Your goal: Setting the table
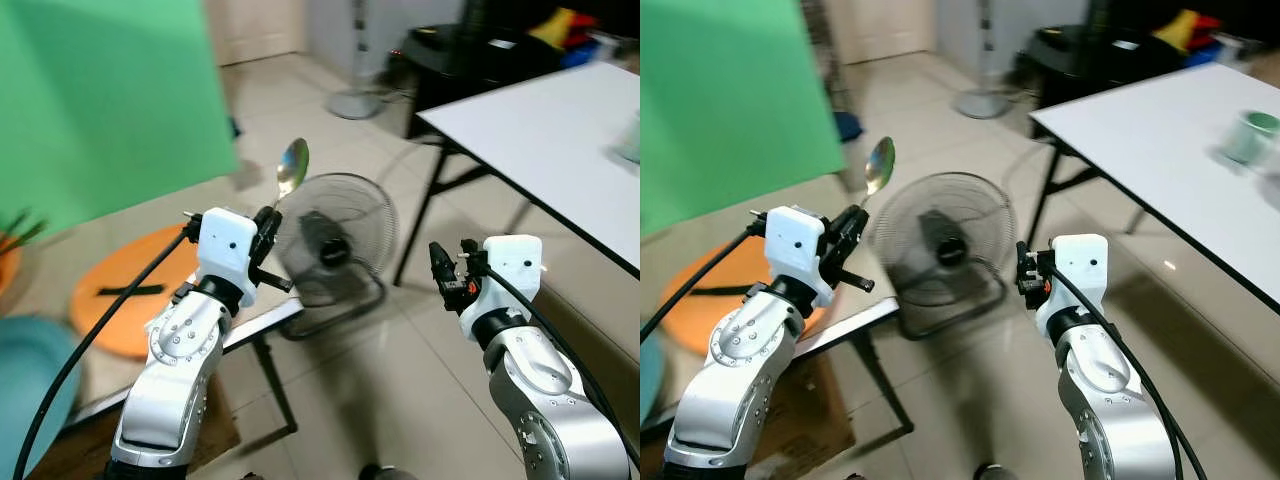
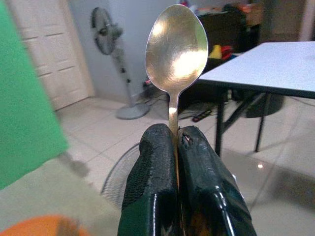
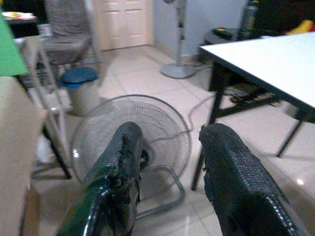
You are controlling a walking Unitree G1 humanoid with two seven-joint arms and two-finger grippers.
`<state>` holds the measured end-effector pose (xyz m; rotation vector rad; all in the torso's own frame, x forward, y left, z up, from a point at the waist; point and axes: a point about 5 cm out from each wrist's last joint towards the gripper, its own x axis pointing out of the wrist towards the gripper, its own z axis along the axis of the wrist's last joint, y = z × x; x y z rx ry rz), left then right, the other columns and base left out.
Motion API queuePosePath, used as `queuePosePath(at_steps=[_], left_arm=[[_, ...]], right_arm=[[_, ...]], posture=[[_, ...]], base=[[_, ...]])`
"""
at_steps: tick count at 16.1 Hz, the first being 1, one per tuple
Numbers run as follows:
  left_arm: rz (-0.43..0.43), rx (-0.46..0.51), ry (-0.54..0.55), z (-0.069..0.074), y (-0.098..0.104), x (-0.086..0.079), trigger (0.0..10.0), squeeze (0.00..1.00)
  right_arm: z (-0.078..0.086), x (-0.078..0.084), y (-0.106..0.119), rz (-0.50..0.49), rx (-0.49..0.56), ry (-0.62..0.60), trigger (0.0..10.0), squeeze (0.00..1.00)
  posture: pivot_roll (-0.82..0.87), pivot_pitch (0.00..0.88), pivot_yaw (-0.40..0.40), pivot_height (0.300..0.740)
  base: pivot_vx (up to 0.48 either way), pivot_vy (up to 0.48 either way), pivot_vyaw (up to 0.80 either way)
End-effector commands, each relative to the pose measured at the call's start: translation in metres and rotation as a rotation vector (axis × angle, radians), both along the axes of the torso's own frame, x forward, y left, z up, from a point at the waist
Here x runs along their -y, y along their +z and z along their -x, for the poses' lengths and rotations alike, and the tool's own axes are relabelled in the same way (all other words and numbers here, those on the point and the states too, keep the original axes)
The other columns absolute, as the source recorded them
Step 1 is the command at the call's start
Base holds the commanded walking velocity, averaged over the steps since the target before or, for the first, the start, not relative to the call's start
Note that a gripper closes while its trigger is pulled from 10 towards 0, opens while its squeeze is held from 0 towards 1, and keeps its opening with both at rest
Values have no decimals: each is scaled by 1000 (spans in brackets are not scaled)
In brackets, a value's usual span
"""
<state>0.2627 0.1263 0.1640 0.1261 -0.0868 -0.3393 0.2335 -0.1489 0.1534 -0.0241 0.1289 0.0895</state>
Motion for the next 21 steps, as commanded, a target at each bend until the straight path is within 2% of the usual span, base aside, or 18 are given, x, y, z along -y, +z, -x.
queuePosePath(at_steps=[1,21], left_arm=[[3,0,1,-2,1,0,10000,0],[13,-7,1,-5,-1,-3,10000,0]], right_arm=[[-1,3,-2,8,-17,-22,10000,0],[-3,0,0,12,0,-7,10000,0]], posture=[[74,0,61,740],[68,0,59,740]], base=[[0,0,-800],[317,0,-800]])
